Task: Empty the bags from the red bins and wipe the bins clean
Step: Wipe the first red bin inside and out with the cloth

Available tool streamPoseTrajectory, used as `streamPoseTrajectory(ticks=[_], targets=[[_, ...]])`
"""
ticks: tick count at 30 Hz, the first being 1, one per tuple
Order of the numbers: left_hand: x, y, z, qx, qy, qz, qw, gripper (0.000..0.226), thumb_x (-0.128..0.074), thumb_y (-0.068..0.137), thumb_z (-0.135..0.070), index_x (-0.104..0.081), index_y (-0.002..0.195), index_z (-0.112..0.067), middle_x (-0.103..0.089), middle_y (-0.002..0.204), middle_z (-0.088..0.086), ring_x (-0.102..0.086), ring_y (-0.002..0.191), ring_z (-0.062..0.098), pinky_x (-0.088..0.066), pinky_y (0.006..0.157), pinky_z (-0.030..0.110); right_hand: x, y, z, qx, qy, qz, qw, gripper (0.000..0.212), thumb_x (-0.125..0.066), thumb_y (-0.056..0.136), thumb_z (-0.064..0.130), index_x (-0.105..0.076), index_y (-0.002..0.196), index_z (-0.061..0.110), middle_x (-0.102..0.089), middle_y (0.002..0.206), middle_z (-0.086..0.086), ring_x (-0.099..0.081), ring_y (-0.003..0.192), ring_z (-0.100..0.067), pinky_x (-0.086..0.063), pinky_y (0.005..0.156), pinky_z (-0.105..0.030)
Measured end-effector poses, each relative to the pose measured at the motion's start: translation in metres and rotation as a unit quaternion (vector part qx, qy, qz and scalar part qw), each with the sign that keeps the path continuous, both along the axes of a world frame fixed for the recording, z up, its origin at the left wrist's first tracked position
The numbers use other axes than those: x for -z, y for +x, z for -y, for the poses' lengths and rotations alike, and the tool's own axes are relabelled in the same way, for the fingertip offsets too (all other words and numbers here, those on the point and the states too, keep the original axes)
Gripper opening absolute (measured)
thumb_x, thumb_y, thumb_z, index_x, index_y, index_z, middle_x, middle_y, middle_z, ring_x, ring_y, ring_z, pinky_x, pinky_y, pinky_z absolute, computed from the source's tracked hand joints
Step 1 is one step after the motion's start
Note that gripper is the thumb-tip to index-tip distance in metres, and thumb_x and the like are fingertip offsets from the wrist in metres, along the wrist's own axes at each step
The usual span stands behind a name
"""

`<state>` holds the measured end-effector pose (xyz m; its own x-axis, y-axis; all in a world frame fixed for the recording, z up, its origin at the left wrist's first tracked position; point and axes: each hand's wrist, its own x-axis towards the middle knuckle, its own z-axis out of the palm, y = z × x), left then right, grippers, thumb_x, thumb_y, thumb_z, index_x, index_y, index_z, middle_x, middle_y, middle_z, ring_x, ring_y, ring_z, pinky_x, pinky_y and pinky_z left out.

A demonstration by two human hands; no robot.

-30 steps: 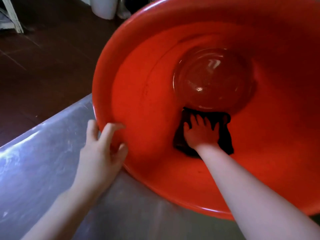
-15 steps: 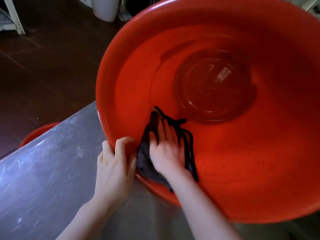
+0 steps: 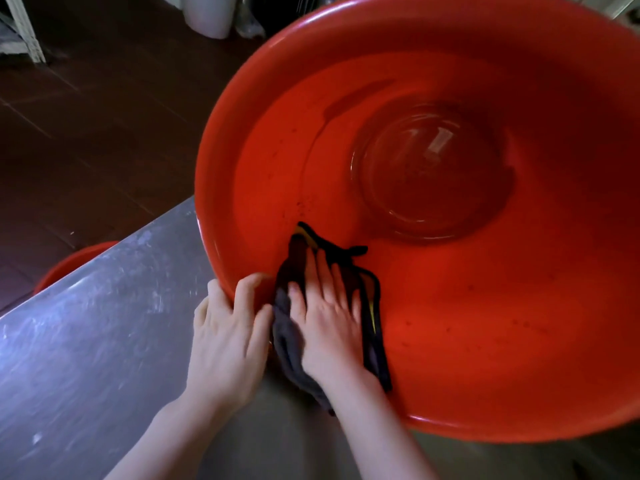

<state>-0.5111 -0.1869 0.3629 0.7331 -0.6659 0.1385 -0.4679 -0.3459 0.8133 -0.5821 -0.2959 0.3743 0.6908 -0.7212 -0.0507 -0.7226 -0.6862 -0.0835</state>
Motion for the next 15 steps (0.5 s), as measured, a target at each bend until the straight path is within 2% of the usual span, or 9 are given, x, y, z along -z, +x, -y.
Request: streamPoseTrajectory(ticks=[2,4,7,9,11,13,15], targets=[[-0.002,0.001,-0.002,0.011,-0.030,-0.016,0.999,0.038,-0.020,0.088,-0.040,-0.037,0.122,-0.042,-0.030,0.100,-0.023,-0.035,0.095,0.011,-0.024,0.096,0.031,0.001,0.000,0.002,0.012,0.009,0.014,1.000,0.068,-0.002,0.092,0.056,-0.002,0.155,0.030,-0.007,0.163,0.008,-0.004,0.150,-0.014,-0.008,0.120,-0.047],[-0.001,0.000,-0.002,0.006,-0.030,-0.024,0.999,0.038,-0.021,0.088,-0.041,-0.040,0.121,-0.042,-0.033,0.101,-0.017,-0.033,0.093,0.007,-0.025,0.097,0.032,0.001,0.012,0.029,0.052,0.009,0.043,0.998,0.060,-0.017,0.099,0.053,-0.008,0.155,0.031,-0.011,0.163,0.008,-0.009,0.149,-0.013,-0.010,0.119,-0.048],[0.000,-0.001,-0.005,0.005,-0.020,-0.042,0.999,0.028,-0.026,0.097,-0.049,-0.044,0.119,-0.045,-0.037,0.108,-0.010,-0.037,0.097,0.005,-0.030,0.096,0.031,-0.003,0.033,0.092,0.142,0.073,0.039,0.986,0.057,-0.017,0.102,0.050,-0.008,0.155,0.030,-0.008,0.163,0.007,-0.008,0.149,-0.015,-0.003,0.120,-0.050],[-0.001,0.002,-0.008,0.017,-0.045,-0.084,0.995,0.027,-0.027,0.099,-0.057,-0.048,0.114,-0.051,-0.041,0.111,-0.013,-0.044,0.102,0.001,-0.033,0.093,0.020,-0.004,0.037,0.124,0.171,0.097,0.035,0.980,0.058,-0.014,0.102,0.049,-0.007,0.156,0.028,-0.007,0.163,0.005,-0.006,0.150,-0.018,0.001,0.119,-0.053],[-0.008,0.014,-0.011,-0.004,-0.081,-0.094,0.992,0.029,-0.030,0.095,-0.064,-0.052,0.111,-0.054,-0.042,0.107,-0.016,-0.044,0.106,-0.010,-0.032,0.087,0.005,0.001,0.036,0.136,0.163,0.089,0.032,0.982,0.059,-0.012,0.102,0.050,-0.006,0.155,0.027,-0.006,0.163,0.004,-0.005,0.150,-0.021,0.001,0.118,-0.055],[-0.023,0.032,-0.011,-0.044,-0.116,0.010,0.992,0.037,-0.046,0.091,-0.060,-0.052,0.125,-0.047,-0.039,0.105,-0.011,-0.040,0.103,-0.019,-0.028,0.084,-0.005,0.005,0.032,0.137,0.140,0.081,0.028,0.986,0.059,-0.012,0.101,0.051,-0.004,0.155,0.028,-0.004,0.163,0.005,-0.004,0.150,-0.020,0.002,0.118,-0.055],[-0.034,0.050,-0.007,-0.026,-0.121,0.140,0.982,0.046,-0.062,0.092,-0.035,-0.049,0.136,-0.033,-0.035,0.112,-0.007,-0.040,0.093,-0.015,-0.029,0.082,-0.005,0.003,0.022,0.138,0.107,0.078,0.001,0.991,0.059,-0.013,0.102,0.049,-0.003,0.156,0.027,-0.002,0.164,0.006,-0.002,0.150,-0.020,0.002,0.119,-0.055]])
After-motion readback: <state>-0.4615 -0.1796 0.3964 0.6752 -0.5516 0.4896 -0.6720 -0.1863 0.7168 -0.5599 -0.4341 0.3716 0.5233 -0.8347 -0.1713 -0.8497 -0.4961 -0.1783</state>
